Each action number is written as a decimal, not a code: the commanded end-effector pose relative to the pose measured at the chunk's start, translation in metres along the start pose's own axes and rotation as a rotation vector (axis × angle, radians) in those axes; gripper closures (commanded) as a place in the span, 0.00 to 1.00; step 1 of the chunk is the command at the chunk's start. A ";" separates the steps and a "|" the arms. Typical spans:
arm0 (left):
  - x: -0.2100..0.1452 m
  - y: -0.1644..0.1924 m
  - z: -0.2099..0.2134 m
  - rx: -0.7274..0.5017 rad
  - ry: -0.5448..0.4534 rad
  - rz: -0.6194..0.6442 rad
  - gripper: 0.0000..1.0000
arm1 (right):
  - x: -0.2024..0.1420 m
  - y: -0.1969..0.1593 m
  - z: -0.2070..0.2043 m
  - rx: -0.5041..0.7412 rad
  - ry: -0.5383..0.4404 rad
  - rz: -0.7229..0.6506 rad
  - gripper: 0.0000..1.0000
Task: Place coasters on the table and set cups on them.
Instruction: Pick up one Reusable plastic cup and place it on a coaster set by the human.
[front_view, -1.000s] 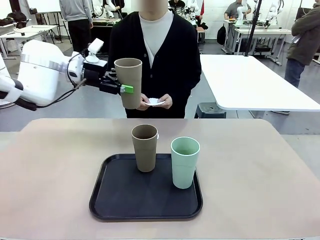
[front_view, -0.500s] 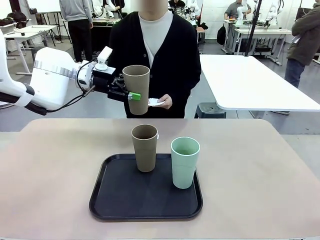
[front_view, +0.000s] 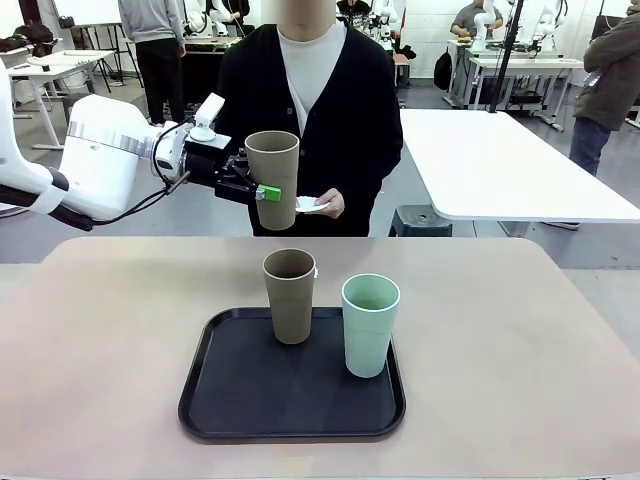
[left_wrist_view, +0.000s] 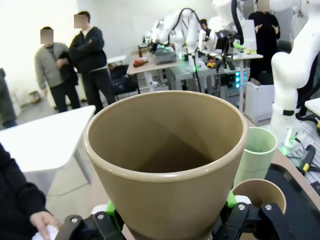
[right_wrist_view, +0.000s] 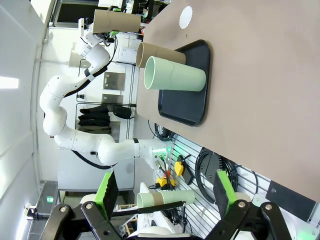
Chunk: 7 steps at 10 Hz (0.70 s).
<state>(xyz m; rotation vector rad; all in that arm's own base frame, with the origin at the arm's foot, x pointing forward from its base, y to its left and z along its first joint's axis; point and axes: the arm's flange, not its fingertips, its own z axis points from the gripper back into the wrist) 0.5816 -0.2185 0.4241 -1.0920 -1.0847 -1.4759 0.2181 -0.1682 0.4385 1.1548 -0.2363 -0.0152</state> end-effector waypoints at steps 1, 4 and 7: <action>0.000 0.000 0.000 0.000 0.000 0.000 0.14 | 0.002 0.001 0.001 0.023 -0.012 0.016 0.00; -0.036 0.051 -0.005 -0.034 -0.039 0.035 0.14 | 0.002 0.001 0.001 0.023 -0.012 0.016 0.00; -0.074 0.074 -0.024 -0.045 -0.051 0.029 0.14 | 0.002 0.001 0.001 0.023 -0.012 0.016 0.00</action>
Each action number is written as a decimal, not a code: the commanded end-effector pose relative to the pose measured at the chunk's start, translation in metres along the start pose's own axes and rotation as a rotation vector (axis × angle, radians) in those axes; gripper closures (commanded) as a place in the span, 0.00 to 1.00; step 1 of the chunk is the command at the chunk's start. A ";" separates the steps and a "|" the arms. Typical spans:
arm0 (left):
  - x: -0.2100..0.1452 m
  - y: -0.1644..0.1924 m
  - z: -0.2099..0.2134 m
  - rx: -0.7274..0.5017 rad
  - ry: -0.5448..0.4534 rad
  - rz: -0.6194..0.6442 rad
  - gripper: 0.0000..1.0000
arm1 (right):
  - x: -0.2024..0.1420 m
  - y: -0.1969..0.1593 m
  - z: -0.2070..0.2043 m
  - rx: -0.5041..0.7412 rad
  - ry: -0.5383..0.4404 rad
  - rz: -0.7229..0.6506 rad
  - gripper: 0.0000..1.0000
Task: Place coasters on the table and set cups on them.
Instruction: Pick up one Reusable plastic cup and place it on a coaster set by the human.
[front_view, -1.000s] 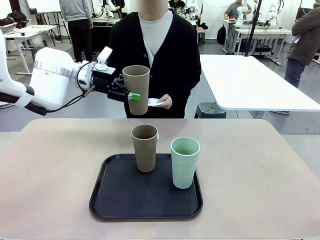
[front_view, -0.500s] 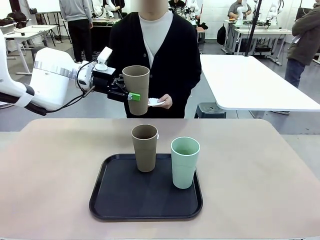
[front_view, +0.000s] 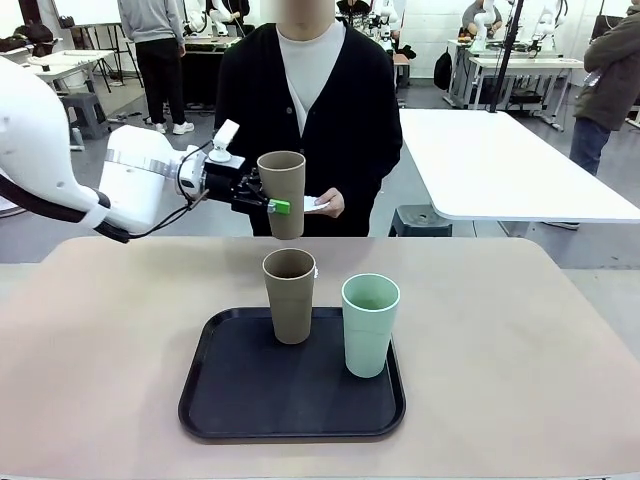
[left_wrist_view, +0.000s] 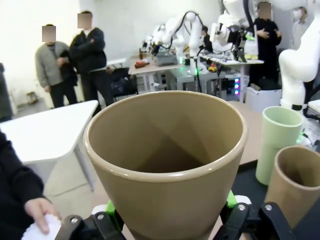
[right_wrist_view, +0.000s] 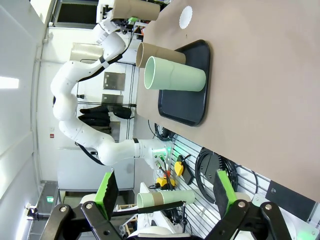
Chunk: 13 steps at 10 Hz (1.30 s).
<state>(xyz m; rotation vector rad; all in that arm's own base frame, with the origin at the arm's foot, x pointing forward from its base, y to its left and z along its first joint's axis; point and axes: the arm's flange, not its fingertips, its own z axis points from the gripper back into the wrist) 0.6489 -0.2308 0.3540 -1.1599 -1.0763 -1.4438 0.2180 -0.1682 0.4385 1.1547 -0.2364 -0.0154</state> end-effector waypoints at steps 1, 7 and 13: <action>-0.011 0.019 -0.008 -0.016 0.009 0.008 0.14 | 0.002 0.001 0.001 0.023 -0.012 0.016 0.00; -0.057 0.023 -0.024 0.032 0.048 0.084 0.14 | 0.002 0.001 0.001 0.023 -0.012 0.016 0.00; -0.065 0.015 -0.022 0.028 0.049 0.077 0.14 | 0.002 0.001 0.001 0.023 -0.012 0.016 0.00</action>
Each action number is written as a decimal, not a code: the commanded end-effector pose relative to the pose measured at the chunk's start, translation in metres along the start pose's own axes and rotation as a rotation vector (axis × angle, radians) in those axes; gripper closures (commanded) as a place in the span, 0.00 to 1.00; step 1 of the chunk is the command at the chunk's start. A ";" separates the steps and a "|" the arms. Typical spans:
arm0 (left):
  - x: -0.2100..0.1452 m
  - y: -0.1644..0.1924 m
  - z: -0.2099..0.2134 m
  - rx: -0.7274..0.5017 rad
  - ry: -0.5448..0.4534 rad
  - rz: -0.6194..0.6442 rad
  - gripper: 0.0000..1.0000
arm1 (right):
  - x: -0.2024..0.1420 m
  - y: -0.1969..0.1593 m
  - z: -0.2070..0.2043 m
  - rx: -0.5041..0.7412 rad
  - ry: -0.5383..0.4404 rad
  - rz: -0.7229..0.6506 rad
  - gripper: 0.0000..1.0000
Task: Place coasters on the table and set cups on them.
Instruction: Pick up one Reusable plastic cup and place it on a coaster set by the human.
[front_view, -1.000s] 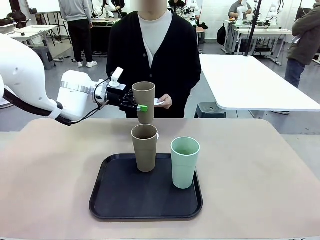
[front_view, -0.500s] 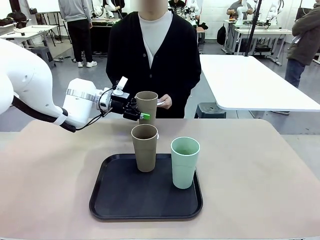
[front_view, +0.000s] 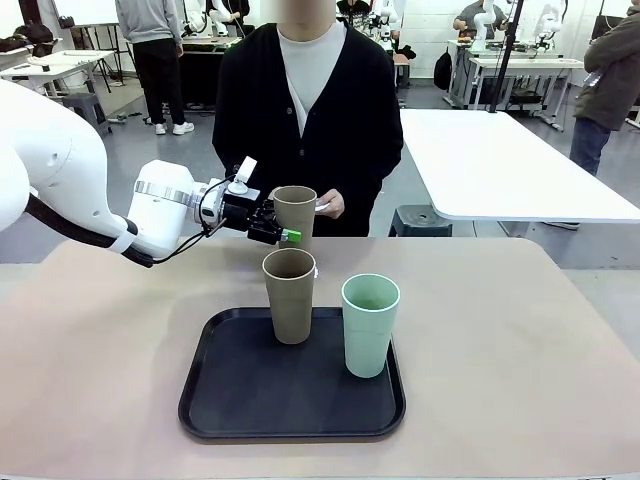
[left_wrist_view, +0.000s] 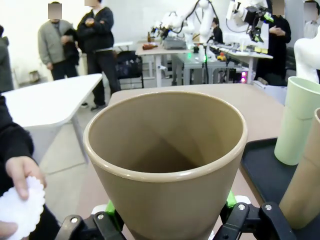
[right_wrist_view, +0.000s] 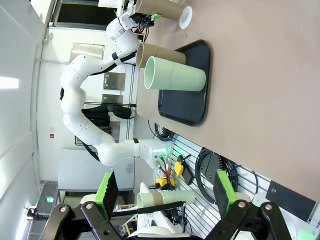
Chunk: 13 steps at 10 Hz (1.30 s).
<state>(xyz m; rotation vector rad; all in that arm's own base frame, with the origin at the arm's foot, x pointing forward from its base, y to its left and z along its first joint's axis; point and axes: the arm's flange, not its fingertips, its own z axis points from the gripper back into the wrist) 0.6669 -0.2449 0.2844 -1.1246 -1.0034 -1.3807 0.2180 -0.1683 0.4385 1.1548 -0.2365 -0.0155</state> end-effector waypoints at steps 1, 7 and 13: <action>0.003 0.000 0.000 -0.005 -0.002 -0.004 0.14 | 0.002 0.001 0.001 0.023 -0.012 0.016 0.00; -0.008 0.005 -0.008 -0.018 -0.014 -0.061 0.14 | 0.002 0.001 0.001 0.023 -0.012 0.016 0.00; -0.023 0.006 -0.015 -0.024 -0.014 -0.058 0.14 | 0.002 0.001 0.001 0.023 -0.012 0.016 0.00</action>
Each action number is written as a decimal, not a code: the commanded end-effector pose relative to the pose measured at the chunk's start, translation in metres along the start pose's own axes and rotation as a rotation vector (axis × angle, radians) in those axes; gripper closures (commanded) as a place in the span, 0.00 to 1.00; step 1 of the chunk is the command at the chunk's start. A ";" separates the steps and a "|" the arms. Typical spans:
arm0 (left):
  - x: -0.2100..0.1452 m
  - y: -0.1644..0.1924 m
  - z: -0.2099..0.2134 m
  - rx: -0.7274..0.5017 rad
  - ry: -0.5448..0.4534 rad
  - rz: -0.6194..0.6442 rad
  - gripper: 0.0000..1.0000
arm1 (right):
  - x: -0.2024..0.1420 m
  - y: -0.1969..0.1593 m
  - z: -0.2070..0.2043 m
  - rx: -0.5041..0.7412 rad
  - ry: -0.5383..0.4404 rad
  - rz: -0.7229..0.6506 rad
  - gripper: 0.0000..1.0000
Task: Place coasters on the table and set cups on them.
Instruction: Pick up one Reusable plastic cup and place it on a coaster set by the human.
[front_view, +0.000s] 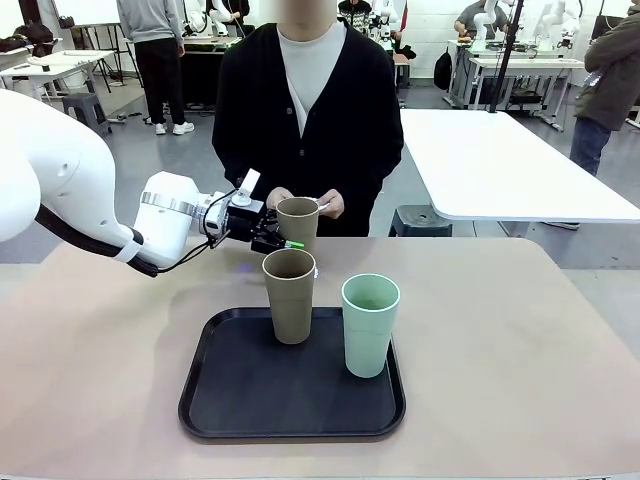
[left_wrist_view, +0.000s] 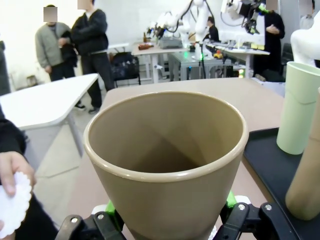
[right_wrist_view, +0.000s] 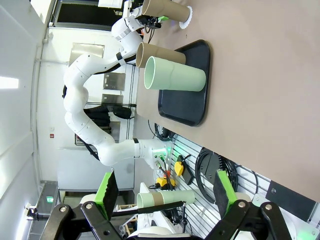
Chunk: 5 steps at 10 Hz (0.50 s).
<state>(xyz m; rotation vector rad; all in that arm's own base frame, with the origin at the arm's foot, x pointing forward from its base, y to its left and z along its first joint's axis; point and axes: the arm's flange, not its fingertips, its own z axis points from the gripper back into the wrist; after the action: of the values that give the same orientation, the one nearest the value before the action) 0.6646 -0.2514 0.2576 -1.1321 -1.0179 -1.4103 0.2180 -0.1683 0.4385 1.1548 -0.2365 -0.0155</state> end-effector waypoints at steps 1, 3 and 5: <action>0.001 0.006 -0.003 -0.009 -0.005 -0.022 0.14 | 0.002 0.001 0.001 0.023 -0.012 0.016 0.00; 0.001 0.002 -0.003 -0.016 -0.004 -0.013 0.14 | 0.002 0.001 0.001 0.023 -0.012 0.016 0.00; 0.000 0.001 -0.003 -0.019 -0.001 -0.007 0.14 | 0.002 0.001 0.001 0.023 -0.012 0.016 0.00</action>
<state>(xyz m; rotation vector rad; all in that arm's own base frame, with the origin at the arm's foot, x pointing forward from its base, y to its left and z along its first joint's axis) 0.6639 -0.2520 0.2558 -1.1369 -1.0152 -1.4101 0.2180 -0.1683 0.4385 1.1548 -0.2365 -0.0155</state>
